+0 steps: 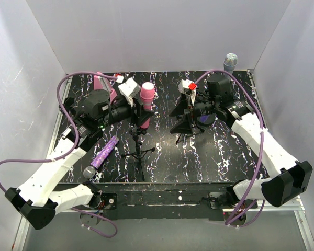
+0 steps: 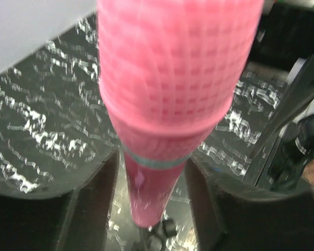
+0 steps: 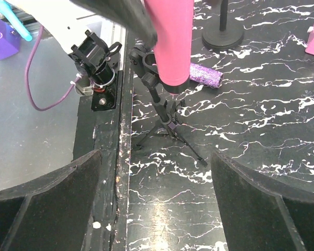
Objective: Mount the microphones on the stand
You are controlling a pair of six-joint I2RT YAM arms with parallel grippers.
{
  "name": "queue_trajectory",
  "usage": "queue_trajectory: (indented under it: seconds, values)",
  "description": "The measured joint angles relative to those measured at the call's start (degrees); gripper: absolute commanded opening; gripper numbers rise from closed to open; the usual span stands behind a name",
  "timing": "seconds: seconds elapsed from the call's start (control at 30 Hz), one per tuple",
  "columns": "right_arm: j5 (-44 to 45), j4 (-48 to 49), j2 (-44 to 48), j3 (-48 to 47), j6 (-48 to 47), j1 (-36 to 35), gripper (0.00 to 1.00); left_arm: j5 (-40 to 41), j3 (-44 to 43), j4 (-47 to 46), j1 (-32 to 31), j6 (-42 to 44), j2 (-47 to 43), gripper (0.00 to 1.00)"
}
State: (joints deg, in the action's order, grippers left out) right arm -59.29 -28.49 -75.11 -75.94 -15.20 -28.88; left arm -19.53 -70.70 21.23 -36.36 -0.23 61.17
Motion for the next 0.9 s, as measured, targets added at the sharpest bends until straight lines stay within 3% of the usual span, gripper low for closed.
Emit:
queue_trajectory:
  seconds: [0.1, 0.2, 0.53, 0.73, 0.9]
  values:
    - [-0.3, -0.1, 0.5, 0.0, -0.3, 0.0, 0.92, 1.2, -0.2, 4.6, -0.1, -1.6, 0.4, 0.87]
    - [-0.6, -0.4, 1.0, 0.0, -1.4, 0.0, 0.92, 2.9, -0.2, 7.3, -0.2, -3.2, 0.8, 0.98]
    - [-1.4, -5.1, 2.3, 0.0, -7.3, 0.0, 0.92, 3.9, -1.0, 8.7, -0.2, -5.0, -4.2, 0.98]
    - [-3.1, -17.4, 4.5, -0.1, -22.4, 0.0, 0.92, 4.0, 0.3, 8.7, -0.2, -5.4, -13.7, 0.98]
    - [-2.8, -29.7, 8.5, -0.1, -35.2, 0.0, 0.93, 5.3, 7.6, 9.0, -0.2, -7.5, -25.1, 0.98]
